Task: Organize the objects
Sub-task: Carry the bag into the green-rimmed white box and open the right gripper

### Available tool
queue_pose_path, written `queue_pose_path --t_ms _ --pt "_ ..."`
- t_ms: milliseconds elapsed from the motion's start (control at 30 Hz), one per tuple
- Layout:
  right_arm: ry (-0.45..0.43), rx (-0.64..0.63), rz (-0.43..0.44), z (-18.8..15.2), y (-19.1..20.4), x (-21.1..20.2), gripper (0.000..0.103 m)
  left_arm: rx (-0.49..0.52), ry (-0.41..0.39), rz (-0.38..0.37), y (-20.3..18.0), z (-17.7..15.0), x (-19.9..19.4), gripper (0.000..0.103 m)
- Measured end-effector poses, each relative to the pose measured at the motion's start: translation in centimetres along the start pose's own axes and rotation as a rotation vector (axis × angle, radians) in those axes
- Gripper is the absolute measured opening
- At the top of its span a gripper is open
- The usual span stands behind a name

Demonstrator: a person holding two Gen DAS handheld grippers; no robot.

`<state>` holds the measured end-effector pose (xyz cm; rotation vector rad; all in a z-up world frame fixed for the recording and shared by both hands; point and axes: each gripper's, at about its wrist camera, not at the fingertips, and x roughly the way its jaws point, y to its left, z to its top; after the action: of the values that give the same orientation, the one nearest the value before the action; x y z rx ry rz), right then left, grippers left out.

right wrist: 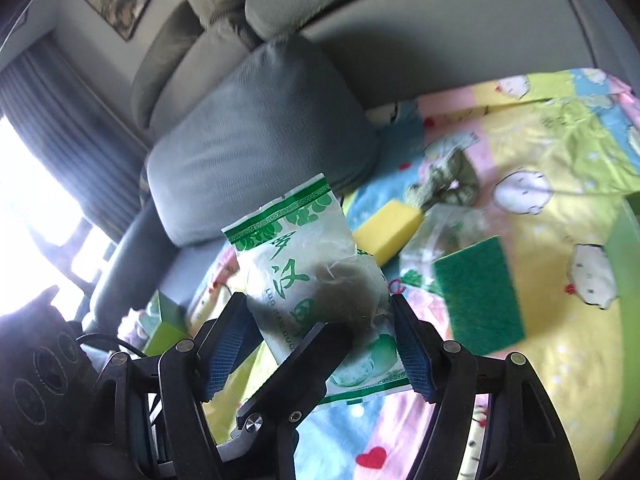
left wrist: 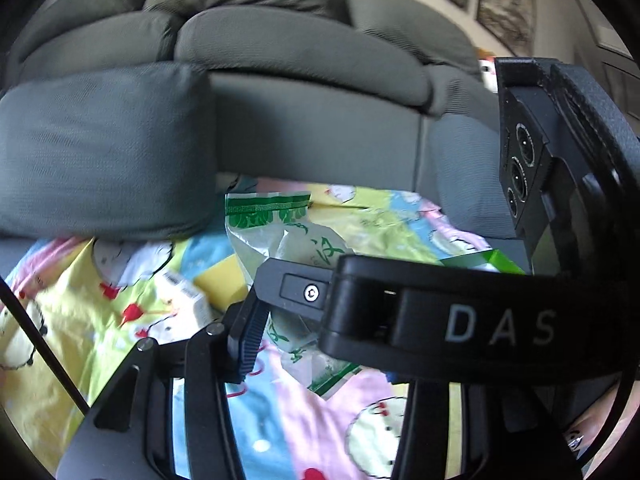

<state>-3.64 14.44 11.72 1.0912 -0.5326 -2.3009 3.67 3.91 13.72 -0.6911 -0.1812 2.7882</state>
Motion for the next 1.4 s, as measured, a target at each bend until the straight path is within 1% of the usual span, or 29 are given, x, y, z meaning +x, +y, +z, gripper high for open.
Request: queue_pose_path --t_ms 100,300,567,667,800,1067,1267,1400 --pt "-0.033 0.019 -0.019 -0.2 -0.6 -2.0 0.073 0.03 -0.011 -0.045 -1.7 0.2 -0.1 0.045" --pt "-0.116 0.08 -0.039 -0.7 -2.8 -6.0 0.073 0.104 -0.024 -0.108 -5.5 1.0 0.2 0.046" --pt "-0.223 0.159 -0.086 -1.4 -6.2 -11.1 0.073 0.209 -0.011 -0.219 -11.0 1.2 0.9 0.046" --pt "-0.246 0.203 -0.114 -1.7 -8.0 -12.5 0.073 0.238 0.019 -0.271 -13.1 0.9 1.8 0.046" --pt "-0.285 0.276 -0.176 -2.4 -10.4 -14.4 0.073 0.271 0.059 -0.342 -15.8 0.5 3.3 0.046" --pt "-0.32 0.41 -0.261 -3.9 -14.8 -16.6 0.073 0.325 0.158 -0.463 -19.7 -1.5 6.2 0.046" --pt "-0.324 0.486 -0.322 -4.9 -17.1 -17.6 0.073 0.337 0.222 -0.526 -21.6 -2.7 7.8 0.045" --pt "-0.313 0.531 -0.354 -5.5 -18.4 -17.8 0.073 0.328 0.263 -0.547 -22.6 -3.6 8.7 0.045"
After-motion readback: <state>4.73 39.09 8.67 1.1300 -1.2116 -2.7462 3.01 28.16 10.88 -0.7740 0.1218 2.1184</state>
